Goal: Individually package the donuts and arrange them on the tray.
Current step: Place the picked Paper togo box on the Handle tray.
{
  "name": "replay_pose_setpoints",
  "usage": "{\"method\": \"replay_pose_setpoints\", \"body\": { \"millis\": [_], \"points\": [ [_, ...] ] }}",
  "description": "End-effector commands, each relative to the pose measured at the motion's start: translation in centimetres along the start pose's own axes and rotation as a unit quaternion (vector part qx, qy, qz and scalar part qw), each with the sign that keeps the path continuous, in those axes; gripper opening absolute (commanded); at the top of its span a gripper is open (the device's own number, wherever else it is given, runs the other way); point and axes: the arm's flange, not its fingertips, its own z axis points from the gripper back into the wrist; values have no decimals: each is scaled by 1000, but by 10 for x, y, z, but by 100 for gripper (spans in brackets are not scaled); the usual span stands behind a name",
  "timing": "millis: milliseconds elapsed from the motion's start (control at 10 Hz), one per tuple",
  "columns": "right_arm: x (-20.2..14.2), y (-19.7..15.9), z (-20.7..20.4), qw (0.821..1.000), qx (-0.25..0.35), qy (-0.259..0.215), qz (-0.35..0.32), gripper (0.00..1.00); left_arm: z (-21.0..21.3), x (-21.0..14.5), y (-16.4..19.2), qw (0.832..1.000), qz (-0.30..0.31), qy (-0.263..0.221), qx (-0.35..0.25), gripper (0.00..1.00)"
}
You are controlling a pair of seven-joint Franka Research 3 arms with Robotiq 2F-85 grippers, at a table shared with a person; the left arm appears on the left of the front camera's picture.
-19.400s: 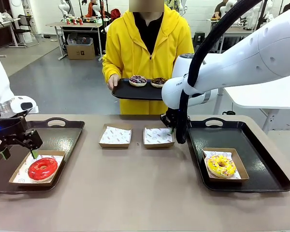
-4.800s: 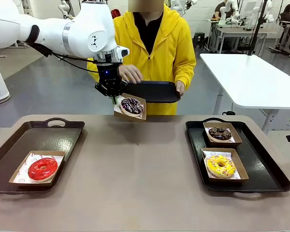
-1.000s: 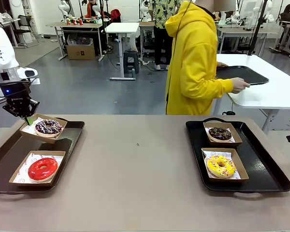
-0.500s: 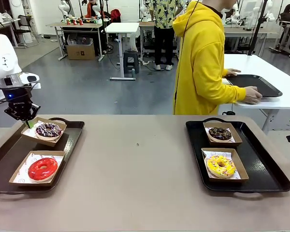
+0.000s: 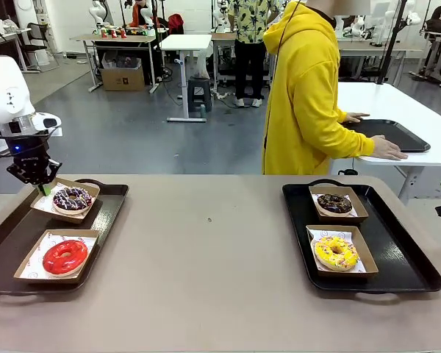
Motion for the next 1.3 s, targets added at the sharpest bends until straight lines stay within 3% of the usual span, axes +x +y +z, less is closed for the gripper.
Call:
{"method": "replay_pose_setpoints", "body": {
  "millis": [0, 100, 300, 400, 500, 600, 700, 800, 1200],
  "points": [
    [-1, 2, -1, 1000, 1, 2, -7, 100, 5, 4, 1, 1000, -1, -7, 8, 69],
    [-1, 2, -1, 1000, 1, 2, -7, 100, 7, 2, 2, 1000, -1, -9, 7, 100],
    [-1, 2, -1, 1000, 1, 2, -7, 100, 12, 0, 2, 1000, -3, -11, 3, 100],
    [-1, 2, -1, 1000, 1, 2, -7, 100, 13, -2, 2, 1000, -4, -10, -2, 92],
    [-1, 2, -1, 1000, 1, 2, -7, 100, 14, -3, 1, 1000, -5, -9, -7, 62],
    [-1, 2, -1, 1000, 1, 2, -7, 100, 16, -6, 0, 1000, -7, -6, -16, 100],
    [-1, 2, -1, 1000, 1, 2, -7, 100, 19, -10, 0, 1000, -14, -7, -27, 81],
    [-1, 2, -1, 1000, 1, 2, -7, 100, 23, -15, 0, 999, -18, -8, -39, 100],
    [-1, 2, -1, 1000, 1, 2, -7, 100, 54, -60, 23, 983, -48, -4, -177, 100]
  ]
}}
